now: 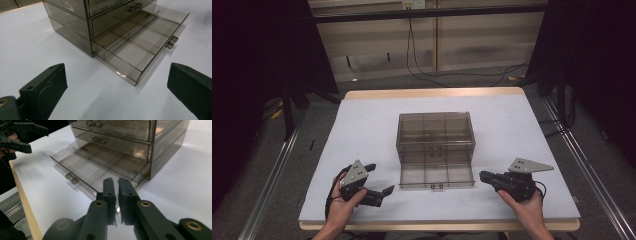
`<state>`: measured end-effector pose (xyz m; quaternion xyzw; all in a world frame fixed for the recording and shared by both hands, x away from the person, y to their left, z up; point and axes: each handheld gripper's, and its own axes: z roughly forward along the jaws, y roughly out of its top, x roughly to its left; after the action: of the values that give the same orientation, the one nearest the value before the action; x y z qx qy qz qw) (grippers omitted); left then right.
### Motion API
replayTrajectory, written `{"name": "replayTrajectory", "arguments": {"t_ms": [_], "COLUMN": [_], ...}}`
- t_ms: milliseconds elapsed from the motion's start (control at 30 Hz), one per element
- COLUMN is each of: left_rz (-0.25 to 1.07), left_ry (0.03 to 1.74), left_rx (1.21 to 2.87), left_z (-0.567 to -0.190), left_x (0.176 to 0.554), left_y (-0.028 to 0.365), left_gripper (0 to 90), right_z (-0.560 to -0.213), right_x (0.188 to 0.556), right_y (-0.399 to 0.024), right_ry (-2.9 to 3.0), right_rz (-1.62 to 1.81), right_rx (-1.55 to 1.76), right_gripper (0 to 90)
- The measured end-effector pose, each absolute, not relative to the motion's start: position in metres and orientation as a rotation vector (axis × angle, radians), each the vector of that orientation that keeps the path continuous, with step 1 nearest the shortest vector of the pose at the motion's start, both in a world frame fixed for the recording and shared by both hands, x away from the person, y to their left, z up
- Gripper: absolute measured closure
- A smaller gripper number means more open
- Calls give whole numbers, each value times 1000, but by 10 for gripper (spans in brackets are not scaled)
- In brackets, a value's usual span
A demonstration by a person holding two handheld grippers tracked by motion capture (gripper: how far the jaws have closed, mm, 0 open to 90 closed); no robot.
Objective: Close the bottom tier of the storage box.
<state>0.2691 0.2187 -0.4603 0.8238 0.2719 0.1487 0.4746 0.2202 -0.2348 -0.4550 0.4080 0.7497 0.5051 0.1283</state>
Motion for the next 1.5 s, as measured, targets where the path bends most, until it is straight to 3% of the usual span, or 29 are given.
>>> {"name": "replayTrajectory", "arguments": {"t_ms": [1500], "left_rz": [369], "left_ry": [668], "left_rx": [2020], "left_z": [-461], "left_x": [270], "left_y": [218], "left_gripper": [27], "right_z": [-452], "right_x": [222], "right_y": [-181], "right_ry": [2407], "right_rz": [1471], "right_rx": [1008], "right_gripper": [900]}}
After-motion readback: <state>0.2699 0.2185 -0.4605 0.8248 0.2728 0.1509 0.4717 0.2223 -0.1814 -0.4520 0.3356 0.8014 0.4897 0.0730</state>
